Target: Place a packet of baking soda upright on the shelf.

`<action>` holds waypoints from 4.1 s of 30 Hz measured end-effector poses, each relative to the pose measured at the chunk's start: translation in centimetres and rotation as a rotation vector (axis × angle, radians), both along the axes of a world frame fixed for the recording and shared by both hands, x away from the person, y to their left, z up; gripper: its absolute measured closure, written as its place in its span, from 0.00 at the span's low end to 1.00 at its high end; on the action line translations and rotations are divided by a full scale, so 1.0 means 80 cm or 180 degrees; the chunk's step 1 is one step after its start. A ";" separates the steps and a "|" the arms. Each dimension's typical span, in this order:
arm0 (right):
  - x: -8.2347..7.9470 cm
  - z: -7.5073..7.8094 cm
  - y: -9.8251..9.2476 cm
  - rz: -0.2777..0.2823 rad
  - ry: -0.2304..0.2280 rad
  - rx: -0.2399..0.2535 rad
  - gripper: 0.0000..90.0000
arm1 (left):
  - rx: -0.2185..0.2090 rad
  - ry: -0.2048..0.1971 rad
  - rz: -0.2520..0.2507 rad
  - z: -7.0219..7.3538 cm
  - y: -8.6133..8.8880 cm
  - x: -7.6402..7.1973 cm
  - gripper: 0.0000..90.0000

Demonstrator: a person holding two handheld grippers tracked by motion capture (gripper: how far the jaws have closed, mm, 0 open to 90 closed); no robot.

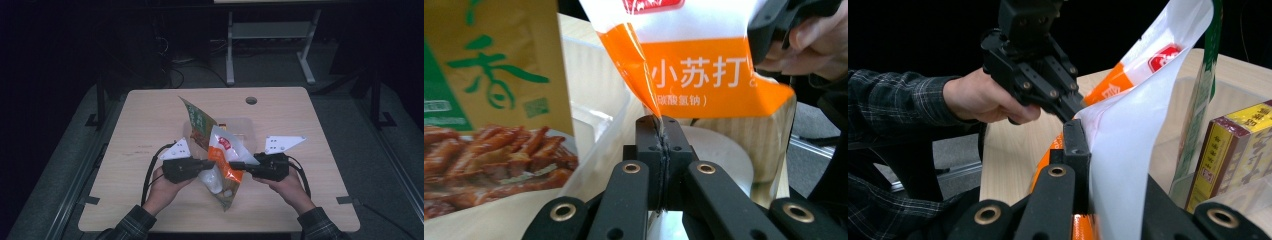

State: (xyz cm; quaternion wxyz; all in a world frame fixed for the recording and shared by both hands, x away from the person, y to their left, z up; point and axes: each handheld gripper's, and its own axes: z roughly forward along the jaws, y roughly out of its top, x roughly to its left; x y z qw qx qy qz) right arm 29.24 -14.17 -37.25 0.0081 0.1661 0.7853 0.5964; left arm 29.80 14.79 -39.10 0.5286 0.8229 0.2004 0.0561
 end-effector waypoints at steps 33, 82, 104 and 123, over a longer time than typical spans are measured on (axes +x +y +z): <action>-0.020 0.025 -0.080 -0.0367 -0.0173 -0.0281 1.00 | 0.0568 0.0282 -0.0027 -0.021 0.039 -0.008 0.42; 0.093 0.075 -0.070 -0.0799 -0.0321 -0.0366 1.00 | 0.0767 0.0524 0.0387 -0.061 0.133 -0.009 0.22; 0.124 0.048 -0.052 -0.0848 -0.0185 -0.0476 1.00 | 0.0780 0.0514 0.0370 -0.061 0.135 -0.008 0.22; 0.136 0.019 -0.051 -0.0845 -0.0016 -0.0590 1.00 | 0.0780 0.0547 0.0358 -0.062 0.134 -0.008 0.21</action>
